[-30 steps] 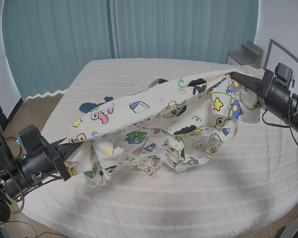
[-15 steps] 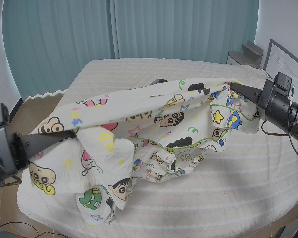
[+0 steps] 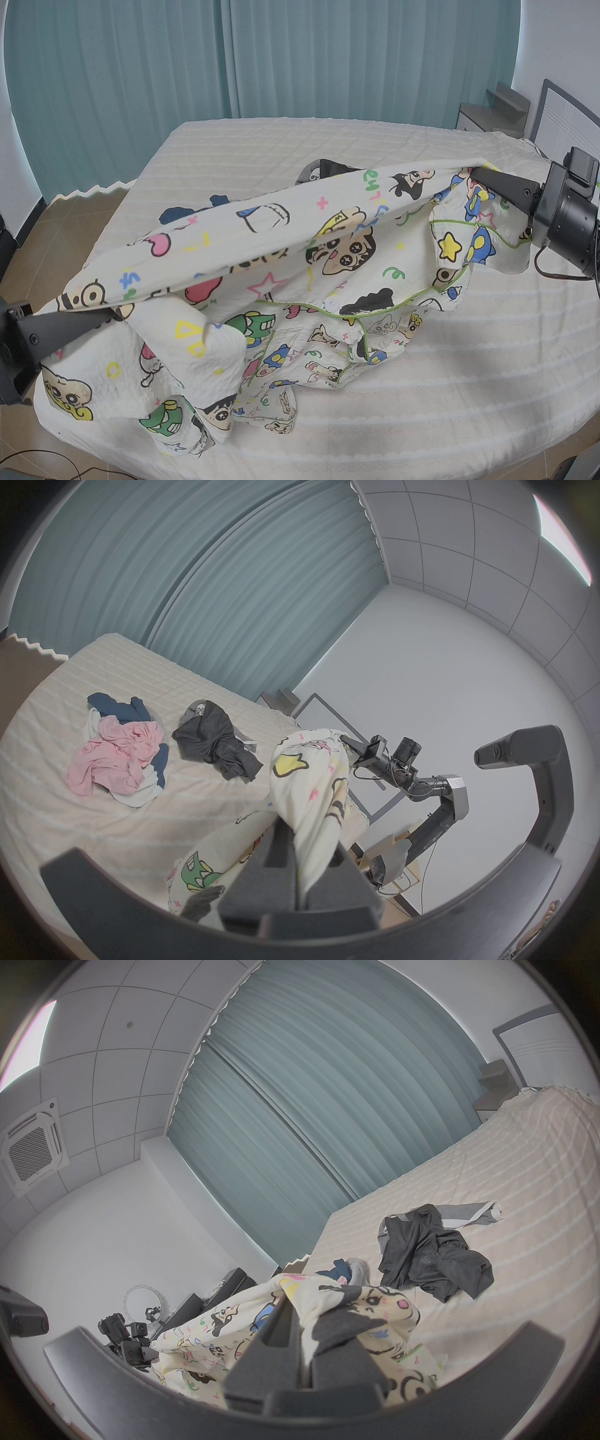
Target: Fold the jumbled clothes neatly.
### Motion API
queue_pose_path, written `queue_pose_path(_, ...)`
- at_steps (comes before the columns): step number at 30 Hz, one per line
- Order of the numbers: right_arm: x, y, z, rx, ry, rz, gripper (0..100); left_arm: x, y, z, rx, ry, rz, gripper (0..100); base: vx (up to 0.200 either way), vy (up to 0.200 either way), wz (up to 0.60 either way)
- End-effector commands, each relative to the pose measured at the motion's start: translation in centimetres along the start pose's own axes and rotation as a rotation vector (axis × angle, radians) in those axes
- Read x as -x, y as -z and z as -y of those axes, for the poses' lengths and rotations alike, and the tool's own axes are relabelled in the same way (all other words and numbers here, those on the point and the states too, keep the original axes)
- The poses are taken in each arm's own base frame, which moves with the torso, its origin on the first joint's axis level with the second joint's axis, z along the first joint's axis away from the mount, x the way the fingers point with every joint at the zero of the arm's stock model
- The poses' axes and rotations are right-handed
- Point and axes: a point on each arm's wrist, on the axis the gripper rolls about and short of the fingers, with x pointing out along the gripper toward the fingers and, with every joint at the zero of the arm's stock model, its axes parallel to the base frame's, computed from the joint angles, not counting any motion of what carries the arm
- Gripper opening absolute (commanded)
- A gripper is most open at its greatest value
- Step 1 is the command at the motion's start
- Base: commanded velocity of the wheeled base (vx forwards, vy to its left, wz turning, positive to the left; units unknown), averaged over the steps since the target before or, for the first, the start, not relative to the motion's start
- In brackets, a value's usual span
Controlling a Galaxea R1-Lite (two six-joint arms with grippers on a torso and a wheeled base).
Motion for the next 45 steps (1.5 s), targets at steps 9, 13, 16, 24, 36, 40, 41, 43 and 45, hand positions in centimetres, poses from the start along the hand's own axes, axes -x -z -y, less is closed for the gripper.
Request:
queue_pose_path(9, 0.8, 0.8, -0.2, -0.002, -0.017, -0.025, 0, -0.1, 1.2, -0.7, 0.012, -0.022, -0.033, 0, -0.178, 0.0, 0.0)
queue_pose_path(13, 1.1, 0.7, -0.3, -0.002, -0.019, -0.019, 0, -0.1, 1.1, -0.7, 0.011, -0.023, -0.031, 0, -0.2, 0.0, 0.0)
queue_pose_path(16, 1.2, 0.7, -0.3, -0.002, -0.022, -0.019, 0, -0.1, 1.2, -0.7, 0.011, -0.024, -0.032, 0, -0.133, 0.0, 0.0)
queue_pose_path(24, 1.8, 0.7, -0.4, -0.001, -0.031, -0.017, 0, -0.1, 1.1, -0.7, 0.004, -0.009, -0.009, 0, 0.0, 0.0, 0.0)
queue_pose_path(36, 2.0, 1.2, -0.2, -0.003, -0.023, -0.03, 0, -0.3, 1.2, -0.7, 0.001, -0.003, -0.013, 0, 0.0, -0.15, 0.0)
queue_pose_path(40, 2.0, 1.1, -0.2, -0.003, -0.023, -0.029, 0, -0.6, 1.2, -0.8, 0.002, -0.004, -0.025, 0, 0.0, -0.2, 0.0)
queue_pose_path(41, 2.0, 1.2, -0.1, -0.003, -0.021, -0.03, 0, -0.7, 1.2, -0.8, 0.002, -0.004, -0.026, 0, 0.0, -0.2, 0.0)
queue_pose_path(43, 2.0, 1.2, -0.1, -0.003, -0.02, -0.032, 0, -0.7, 1.2, -0.8, 0.0, -0.006, -0.028, 0, 0.0, -0.2, 0.0)
queue_pose_path(45, 2.2, 1.3, -0.1, -0.003, -0.021, -0.03, 0, -1.0, 1.3, -1.0, -0.017, -0.01, -0.038, 0, 0.0, -0.2, 0.0)
